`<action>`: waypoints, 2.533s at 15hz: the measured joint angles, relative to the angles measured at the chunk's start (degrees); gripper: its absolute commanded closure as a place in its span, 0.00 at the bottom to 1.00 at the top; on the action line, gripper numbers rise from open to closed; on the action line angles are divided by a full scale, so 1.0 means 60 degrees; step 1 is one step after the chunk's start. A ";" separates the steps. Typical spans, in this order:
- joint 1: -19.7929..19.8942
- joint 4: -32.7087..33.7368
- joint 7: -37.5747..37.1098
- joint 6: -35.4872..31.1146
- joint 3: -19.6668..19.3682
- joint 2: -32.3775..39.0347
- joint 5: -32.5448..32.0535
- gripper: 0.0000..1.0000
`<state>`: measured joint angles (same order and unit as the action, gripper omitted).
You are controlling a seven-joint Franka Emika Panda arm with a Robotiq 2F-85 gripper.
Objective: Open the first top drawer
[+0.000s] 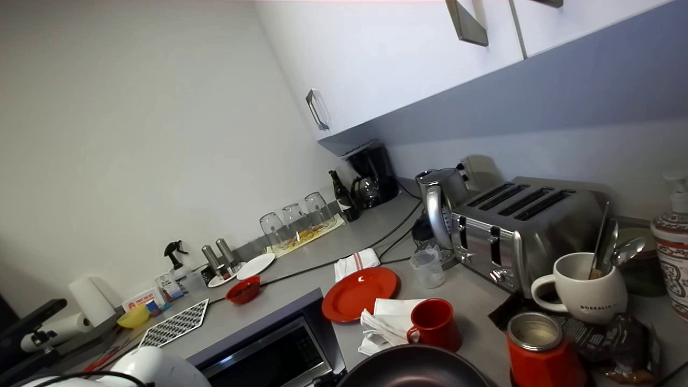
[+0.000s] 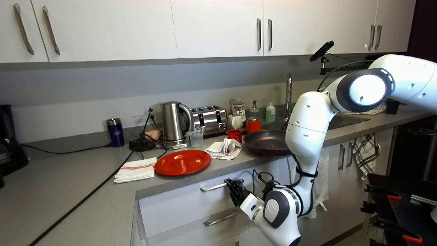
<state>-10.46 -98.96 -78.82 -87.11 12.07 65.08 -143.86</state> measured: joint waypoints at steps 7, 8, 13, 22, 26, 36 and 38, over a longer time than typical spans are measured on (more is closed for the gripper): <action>-0.0128 0.0272 0.0118 0.0430 0.0385 0.0175 0.0856 0.93; -0.0154 0.0291 0.0129 0.0468 0.0413 0.0185 0.0950 0.93; -0.0267 0.0445 0.0181 0.0605 0.0484 0.0264 0.1316 0.93; -0.0393 0.0496 0.0186 0.0884 0.0521 0.0366 0.1469 0.93; -0.0591 0.0156 0.0087 0.1455 0.0660 0.0388 0.1526 0.93; -0.2682 -0.1236 -0.0531 0.5249 0.2146 0.1089 0.3020 0.93; -0.3212 -0.1141 -0.0550 0.5862 0.2430 0.1387 0.3322 0.93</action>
<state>-29.73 -105.81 -82.12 -51.94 26.66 73.40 -123.93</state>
